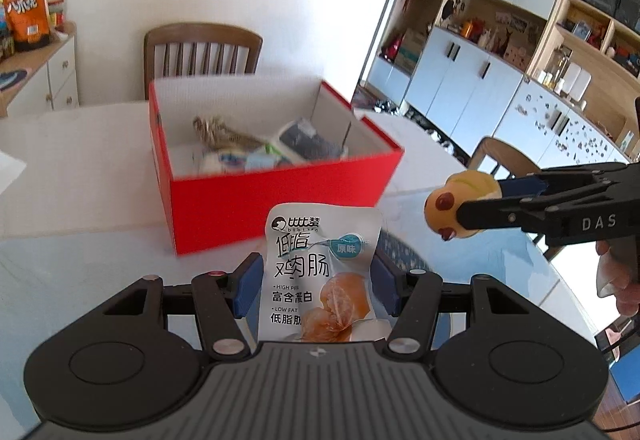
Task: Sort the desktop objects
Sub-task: 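Lift the sausage bag and bread roll and carry them over the red box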
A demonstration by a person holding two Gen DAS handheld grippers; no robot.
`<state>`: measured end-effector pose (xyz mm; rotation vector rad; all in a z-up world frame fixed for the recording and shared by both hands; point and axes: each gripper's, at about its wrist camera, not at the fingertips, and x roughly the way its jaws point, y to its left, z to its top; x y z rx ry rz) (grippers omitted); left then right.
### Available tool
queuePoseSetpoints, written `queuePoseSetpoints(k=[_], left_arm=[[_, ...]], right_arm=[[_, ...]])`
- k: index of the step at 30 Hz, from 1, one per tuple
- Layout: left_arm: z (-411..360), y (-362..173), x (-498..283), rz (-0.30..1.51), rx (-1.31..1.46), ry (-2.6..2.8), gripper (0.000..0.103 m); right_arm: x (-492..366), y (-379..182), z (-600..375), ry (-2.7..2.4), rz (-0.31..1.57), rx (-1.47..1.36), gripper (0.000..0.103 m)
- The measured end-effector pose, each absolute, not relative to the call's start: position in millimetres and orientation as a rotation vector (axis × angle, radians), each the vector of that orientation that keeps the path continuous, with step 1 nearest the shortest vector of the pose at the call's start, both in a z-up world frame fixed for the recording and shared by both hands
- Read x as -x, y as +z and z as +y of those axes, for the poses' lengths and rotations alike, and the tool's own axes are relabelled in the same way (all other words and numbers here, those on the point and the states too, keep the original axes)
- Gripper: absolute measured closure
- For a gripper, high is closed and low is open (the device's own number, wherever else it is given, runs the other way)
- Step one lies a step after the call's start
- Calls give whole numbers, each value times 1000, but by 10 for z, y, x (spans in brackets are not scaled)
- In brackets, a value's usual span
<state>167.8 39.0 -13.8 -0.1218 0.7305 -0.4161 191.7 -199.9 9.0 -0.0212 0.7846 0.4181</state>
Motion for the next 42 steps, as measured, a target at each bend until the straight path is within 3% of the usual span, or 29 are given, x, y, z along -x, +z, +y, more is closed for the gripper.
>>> queuePoseSetpoints(k=[22,42], left_arm=[[444,369,-2855,687,101,-347,45],[252,-109,-3702,813,5,-306,45]], right_arm=[[-2886,390,-1872,434,733,72,42],[-3548,-173,-1634,387,833,124,42]])
